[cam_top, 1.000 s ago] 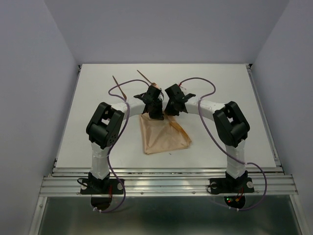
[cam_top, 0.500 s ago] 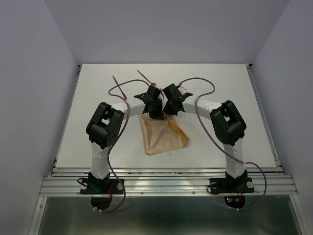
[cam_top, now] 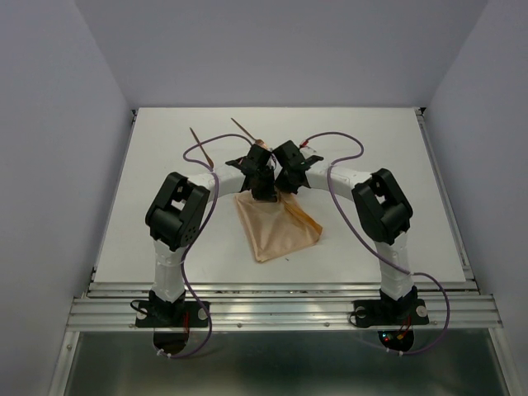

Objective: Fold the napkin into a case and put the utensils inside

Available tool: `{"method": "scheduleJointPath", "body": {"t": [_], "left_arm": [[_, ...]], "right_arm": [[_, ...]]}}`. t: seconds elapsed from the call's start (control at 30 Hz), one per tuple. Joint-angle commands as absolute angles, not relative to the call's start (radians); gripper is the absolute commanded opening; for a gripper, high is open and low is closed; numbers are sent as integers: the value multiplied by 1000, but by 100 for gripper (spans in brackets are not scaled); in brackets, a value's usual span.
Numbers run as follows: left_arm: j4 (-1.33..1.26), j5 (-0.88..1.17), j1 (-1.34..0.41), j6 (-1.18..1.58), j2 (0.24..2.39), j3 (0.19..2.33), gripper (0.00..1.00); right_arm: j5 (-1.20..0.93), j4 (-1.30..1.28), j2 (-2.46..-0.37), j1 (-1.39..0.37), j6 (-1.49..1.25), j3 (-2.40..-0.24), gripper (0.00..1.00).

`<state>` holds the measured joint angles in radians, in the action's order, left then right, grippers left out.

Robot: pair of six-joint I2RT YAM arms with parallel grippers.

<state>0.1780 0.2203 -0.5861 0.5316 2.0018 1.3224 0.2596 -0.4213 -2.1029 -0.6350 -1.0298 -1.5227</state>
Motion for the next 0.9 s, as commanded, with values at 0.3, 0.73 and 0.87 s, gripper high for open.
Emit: {"method": "scheduleJointPath", "body": {"t": [0.3, 0.73, 0.87], "left_arm": [[216, 170, -586, 551, 1916, 1272, 0], [253, 176, -566, 571, 1821, 1269, 3], [238, 210, -566, 591, 1792, 1227, 15]], "right_arm": [[356, -492, -2126, -646, -1110, -1522, 1], [416, -828, -2218, -646, -1362, -1703, 1], [390, -804, -2217, -646, -1385, -1683, 1]]}}
